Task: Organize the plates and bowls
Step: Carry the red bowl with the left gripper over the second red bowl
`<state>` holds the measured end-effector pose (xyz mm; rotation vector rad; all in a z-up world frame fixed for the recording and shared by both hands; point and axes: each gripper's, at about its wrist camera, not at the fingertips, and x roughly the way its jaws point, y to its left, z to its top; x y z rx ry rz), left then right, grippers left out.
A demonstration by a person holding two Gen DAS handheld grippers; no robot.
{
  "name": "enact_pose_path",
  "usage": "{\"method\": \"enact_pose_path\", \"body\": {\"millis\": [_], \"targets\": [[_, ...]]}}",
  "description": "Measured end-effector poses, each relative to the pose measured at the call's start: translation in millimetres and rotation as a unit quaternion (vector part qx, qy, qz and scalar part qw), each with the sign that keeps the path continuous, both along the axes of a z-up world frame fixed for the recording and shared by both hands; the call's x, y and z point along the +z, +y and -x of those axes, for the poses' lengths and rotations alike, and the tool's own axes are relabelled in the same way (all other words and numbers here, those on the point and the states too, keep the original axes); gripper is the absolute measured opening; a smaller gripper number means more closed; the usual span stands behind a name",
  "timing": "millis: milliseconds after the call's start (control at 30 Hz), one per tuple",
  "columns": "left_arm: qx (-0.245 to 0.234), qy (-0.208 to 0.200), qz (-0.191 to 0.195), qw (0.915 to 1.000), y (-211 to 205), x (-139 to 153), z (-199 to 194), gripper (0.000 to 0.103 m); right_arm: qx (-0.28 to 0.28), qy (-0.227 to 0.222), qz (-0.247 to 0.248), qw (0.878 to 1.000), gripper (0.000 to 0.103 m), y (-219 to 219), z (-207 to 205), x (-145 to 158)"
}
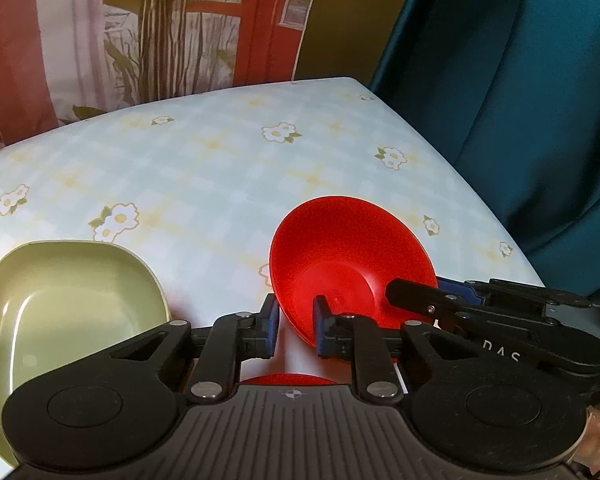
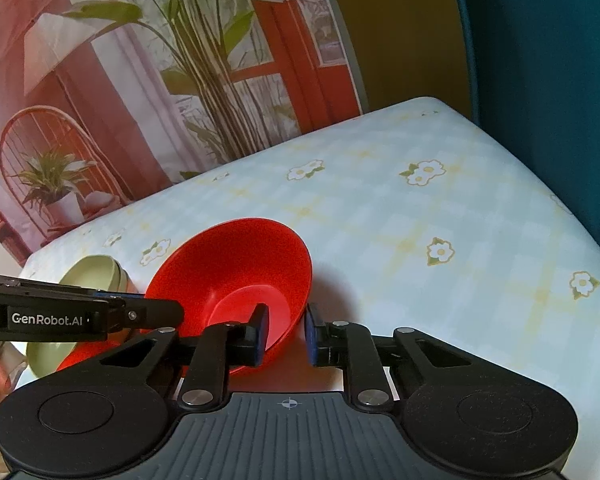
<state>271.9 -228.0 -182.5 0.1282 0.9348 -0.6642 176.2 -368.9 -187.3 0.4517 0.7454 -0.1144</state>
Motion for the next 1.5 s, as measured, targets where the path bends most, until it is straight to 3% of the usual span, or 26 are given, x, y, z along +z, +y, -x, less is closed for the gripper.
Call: {"method": "enact_pose_path", "body": {"millis": [667, 1500], "targets": [[-0.006, -0.034, 0.022, 0.9991, 10.8, 24.4, 14.6, 0.019, -0.01, -0.026, 0.012, 1.0, 0.017, 1.9, 5.2, 31.6], [0.019, -0.05, 0.042, 0.9977, 60.0, 47.7, 47.8, 0.019, 0.026, -0.038, 0.028, 0.999, 0.017, 49.3, 7.8, 65.1]]}}
